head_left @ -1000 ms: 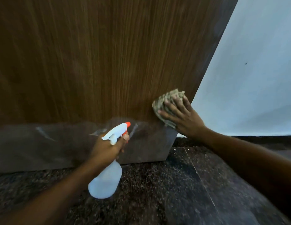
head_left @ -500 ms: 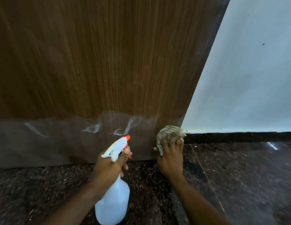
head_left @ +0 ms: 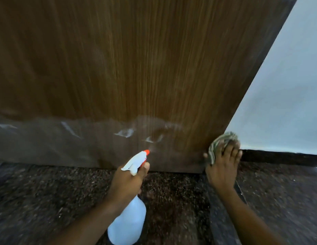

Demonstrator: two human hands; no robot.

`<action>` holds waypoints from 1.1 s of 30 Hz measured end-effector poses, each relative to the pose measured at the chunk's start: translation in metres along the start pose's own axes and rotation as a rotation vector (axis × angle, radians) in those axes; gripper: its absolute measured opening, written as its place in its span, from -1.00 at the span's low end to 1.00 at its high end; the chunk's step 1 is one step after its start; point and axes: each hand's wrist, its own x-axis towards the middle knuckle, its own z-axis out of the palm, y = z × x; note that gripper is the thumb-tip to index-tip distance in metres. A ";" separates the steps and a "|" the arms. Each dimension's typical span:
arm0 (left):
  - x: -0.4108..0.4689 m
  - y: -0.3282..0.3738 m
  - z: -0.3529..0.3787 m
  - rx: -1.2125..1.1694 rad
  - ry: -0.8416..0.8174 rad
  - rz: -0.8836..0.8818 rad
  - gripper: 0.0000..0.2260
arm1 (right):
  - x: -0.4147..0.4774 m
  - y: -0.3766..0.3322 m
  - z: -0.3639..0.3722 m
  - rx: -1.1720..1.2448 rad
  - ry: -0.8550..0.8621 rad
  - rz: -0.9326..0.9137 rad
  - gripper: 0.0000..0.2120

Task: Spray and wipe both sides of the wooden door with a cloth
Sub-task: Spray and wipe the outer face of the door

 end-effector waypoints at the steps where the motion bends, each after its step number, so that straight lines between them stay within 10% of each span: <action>1: -0.002 -0.002 0.000 -0.002 0.014 -0.010 -0.74 | 0.012 -0.013 -0.008 0.044 0.002 0.040 -0.27; 5: -0.006 0.007 -0.002 -0.060 -0.032 0.018 -0.71 | 0.025 -0.066 -0.014 0.049 0.094 -0.114 -0.23; 10: -0.012 0.018 -0.016 -0.097 -0.017 0.032 -0.75 | 0.008 -0.063 0.020 -0.278 0.037 -1.079 -0.31; 18: -0.005 0.003 -0.066 -0.098 0.058 0.018 -0.75 | 0.041 -0.141 -0.025 -0.011 0.214 -0.536 -0.27; 26: 0.013 0.020 -0.084 -0.150 0.074 0.073 -0.69 | 0.036 -0.100 -0.005 -0.380 0.117 -1.109 -0.22; 33: 0.027 0.029 -0.122 -0.129 0.166 0.136 -0.70 | 0.054 -0.201 -0.058 0.007 0.153 -0.440 -0.23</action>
